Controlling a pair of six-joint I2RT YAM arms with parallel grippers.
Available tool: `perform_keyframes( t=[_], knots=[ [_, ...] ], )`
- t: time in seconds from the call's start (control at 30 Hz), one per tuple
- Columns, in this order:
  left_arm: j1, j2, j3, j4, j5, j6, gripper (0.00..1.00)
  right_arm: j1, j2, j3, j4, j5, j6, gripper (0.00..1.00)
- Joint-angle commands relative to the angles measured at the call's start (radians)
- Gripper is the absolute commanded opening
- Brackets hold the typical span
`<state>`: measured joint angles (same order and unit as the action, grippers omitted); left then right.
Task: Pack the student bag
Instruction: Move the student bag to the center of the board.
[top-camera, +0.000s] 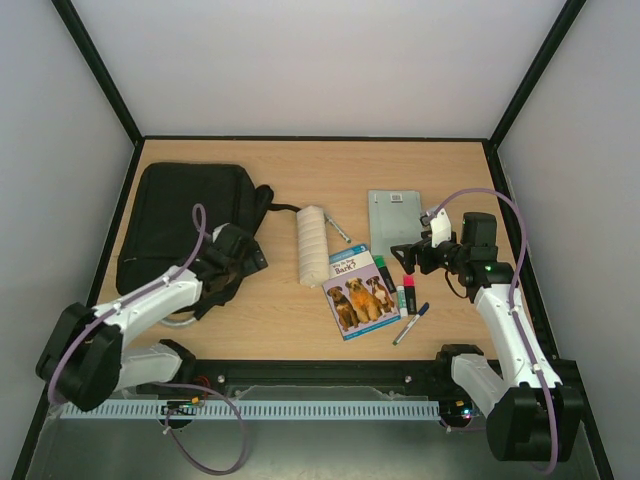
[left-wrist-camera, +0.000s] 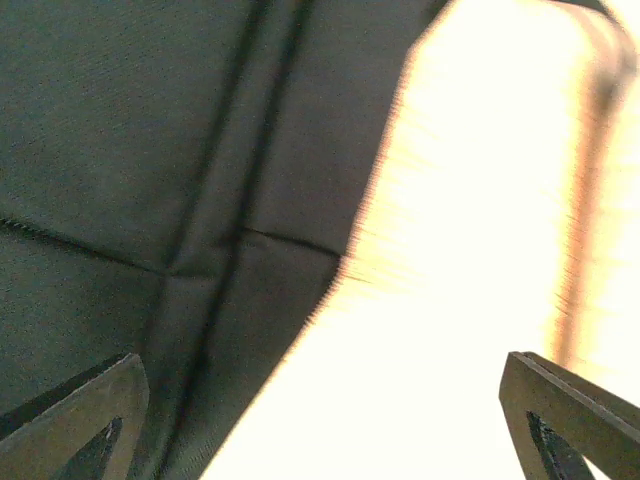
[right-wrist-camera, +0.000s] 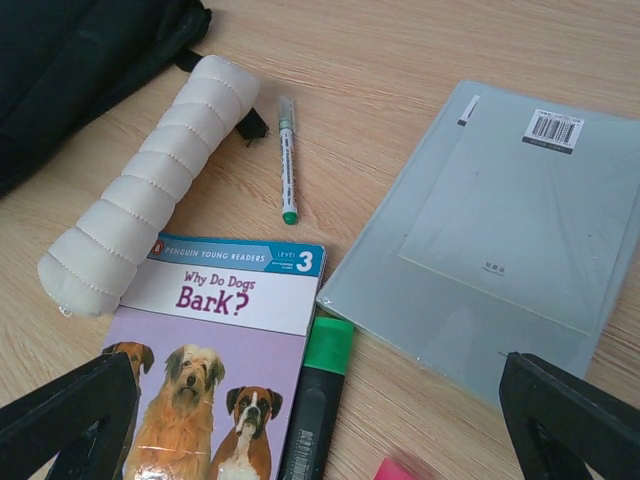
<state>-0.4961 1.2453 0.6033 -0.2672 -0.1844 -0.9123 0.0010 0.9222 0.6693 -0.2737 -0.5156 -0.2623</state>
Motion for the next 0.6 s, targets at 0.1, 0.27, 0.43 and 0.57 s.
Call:
perform_keyframes(
  t=[0.1,0.27,0.43,0.57],
  knots=[
    [-0.037,-0.192,0.112,-0.193,-0.191,0.157,0.99,0.007,0.003,-0.002,-0.034,-0.016,-0.010,1.00],
    [0.155,-0.245,0.124,-0.286,-0.288,0.138,0.99,0.007,0.004,-0.001,-0.037,-0.023,-0.008,1.00],
    [0.377,-0.220,0.108,-0.272,-0.255,0.124,0.99,0.006,0.000,-0.001,-0.038,-0.027,-0.007,1.00],
    [0.431,-0.170,0.089,-0.243,-0.235,0.091,0.99,0.007,-0.006,-0.001,-0.039,-0.029,-0.008,1.00]
  ],
)
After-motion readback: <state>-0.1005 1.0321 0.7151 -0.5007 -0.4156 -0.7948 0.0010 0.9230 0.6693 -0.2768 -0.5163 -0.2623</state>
